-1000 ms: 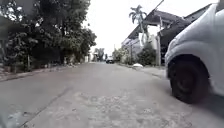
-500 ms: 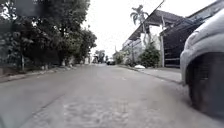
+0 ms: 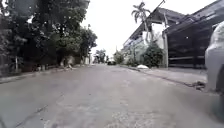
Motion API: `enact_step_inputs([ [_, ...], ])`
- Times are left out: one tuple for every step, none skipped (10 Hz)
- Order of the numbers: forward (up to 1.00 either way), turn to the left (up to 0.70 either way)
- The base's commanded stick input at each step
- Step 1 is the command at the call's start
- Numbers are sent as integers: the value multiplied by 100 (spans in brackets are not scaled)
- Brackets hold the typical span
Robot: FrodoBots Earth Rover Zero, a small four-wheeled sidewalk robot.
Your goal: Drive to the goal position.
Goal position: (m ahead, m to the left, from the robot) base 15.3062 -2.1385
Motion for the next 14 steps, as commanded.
enact_step_inputs([
  [100, 10],
  [100, 1],
  [100, 11],
  [100, 8],
  [100, 0],
  [100, 0],
  [100, 0],
  [100, 0],
  [100, 0],
  [100, 2],
  [100, 3],
  [100, 1],
  [100, 0],
  [100, 0],
])
